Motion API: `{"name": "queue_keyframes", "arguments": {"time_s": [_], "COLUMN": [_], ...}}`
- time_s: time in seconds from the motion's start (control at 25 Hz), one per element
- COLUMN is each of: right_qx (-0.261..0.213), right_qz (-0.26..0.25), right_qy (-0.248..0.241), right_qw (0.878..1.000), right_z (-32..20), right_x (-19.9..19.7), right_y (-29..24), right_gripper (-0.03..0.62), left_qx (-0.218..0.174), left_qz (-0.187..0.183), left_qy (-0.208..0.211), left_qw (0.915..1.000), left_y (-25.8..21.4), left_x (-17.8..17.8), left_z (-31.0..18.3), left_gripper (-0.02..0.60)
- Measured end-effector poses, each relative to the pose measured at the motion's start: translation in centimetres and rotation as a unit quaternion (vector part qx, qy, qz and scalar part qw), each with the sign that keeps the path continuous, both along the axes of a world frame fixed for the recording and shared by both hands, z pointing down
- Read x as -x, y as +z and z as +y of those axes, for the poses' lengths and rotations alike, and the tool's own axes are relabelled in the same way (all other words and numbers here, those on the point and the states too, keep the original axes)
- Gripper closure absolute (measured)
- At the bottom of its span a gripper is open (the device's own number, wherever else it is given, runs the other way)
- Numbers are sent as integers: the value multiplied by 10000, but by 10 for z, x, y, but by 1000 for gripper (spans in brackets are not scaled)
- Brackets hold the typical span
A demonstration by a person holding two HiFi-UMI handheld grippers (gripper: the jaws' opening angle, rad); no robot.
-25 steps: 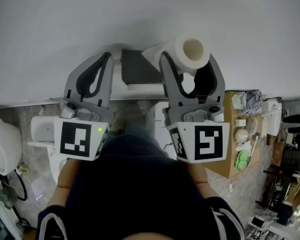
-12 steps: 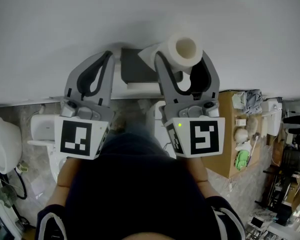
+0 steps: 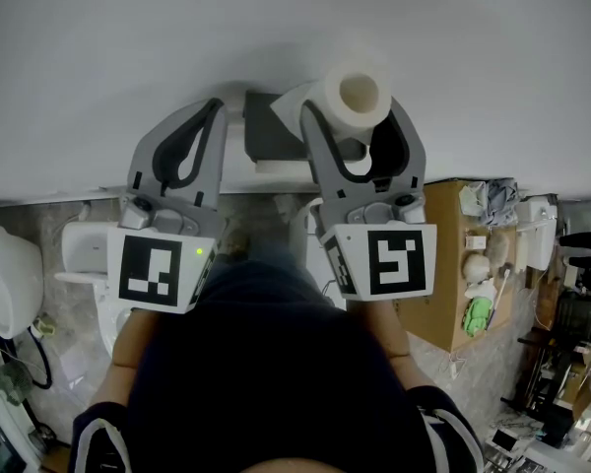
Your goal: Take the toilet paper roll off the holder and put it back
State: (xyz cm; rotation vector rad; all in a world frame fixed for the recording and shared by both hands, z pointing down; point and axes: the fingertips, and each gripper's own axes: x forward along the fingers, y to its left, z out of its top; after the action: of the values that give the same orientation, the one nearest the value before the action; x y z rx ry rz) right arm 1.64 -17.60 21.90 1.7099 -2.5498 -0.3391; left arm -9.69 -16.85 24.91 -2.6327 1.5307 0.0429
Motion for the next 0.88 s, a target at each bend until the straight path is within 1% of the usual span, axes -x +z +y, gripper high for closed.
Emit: {"name": "queue_keyframes", "arguments": {"time_s": [0.12,0.4,0.52,0.88], "right_qx": [-10,189,90,198], "right_qz": [-13,52,31,35], "right_qy": [18,104,105,143], "right_qw": [10000,9998,9999,9997], "right_z": [-2,-4,-5,-8], "right_x": [-1,-5,-5,-4], "right_y": [3,18,16,25], "right_gripper": [289,289,289,289], "left_qx": [-76,28,37,-125], "left_qz": [-18,-17,6,-68], "left_qy": [-5,-18,-27,-6], "left_qw": [10000,10000,10000,9999], "left_y": [-1,3,3,3], "left_x": [1,1,2,4], "left_z": [0,2,2,1], "left_gripper": [581,581,581,581]}}
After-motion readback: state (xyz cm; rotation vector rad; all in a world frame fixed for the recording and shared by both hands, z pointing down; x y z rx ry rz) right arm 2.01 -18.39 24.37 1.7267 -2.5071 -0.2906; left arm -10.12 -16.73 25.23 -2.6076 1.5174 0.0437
